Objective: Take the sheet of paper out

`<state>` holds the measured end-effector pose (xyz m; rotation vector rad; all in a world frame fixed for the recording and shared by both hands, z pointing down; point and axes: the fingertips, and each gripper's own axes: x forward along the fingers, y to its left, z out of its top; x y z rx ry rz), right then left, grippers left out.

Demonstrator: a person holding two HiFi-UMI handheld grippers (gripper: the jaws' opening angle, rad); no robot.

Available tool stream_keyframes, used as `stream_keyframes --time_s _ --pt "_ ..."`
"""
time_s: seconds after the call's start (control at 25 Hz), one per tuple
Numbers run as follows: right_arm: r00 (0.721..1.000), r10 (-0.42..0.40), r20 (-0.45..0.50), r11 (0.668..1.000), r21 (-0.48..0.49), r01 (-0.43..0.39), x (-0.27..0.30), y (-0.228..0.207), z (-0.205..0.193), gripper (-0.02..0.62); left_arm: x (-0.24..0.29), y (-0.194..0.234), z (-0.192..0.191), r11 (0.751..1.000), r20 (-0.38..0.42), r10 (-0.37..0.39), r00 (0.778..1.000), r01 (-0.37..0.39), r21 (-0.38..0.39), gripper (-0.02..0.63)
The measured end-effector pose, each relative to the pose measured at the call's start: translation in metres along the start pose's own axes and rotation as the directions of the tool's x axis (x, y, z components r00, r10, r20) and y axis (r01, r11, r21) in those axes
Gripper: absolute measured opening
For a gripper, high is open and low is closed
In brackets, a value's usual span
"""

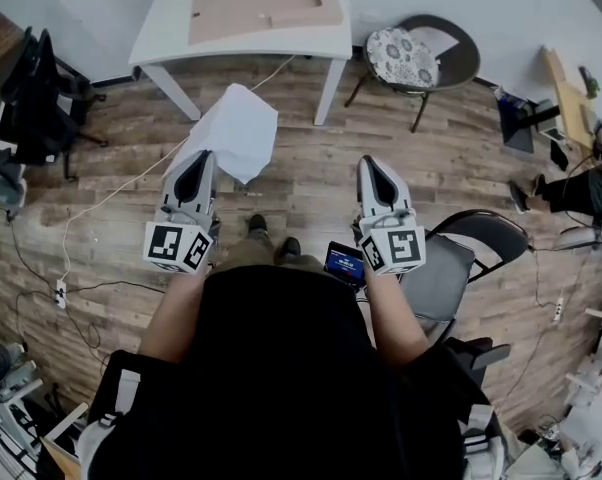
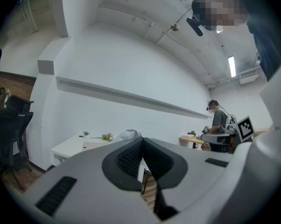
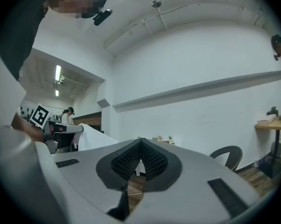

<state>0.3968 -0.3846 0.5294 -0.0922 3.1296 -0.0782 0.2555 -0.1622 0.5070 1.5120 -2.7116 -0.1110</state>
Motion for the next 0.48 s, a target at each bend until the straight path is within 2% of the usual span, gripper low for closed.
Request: stream_keyframes --time_s 0.48 --pt "1.0 -0.006 0.003 1.0 0.015 0.006 -0.012 -0.015 -0.003 0.011 0.005 -0.017 -0.003 0.999 0.01 -0.02 1.0 0.02 -0.024 0.003"
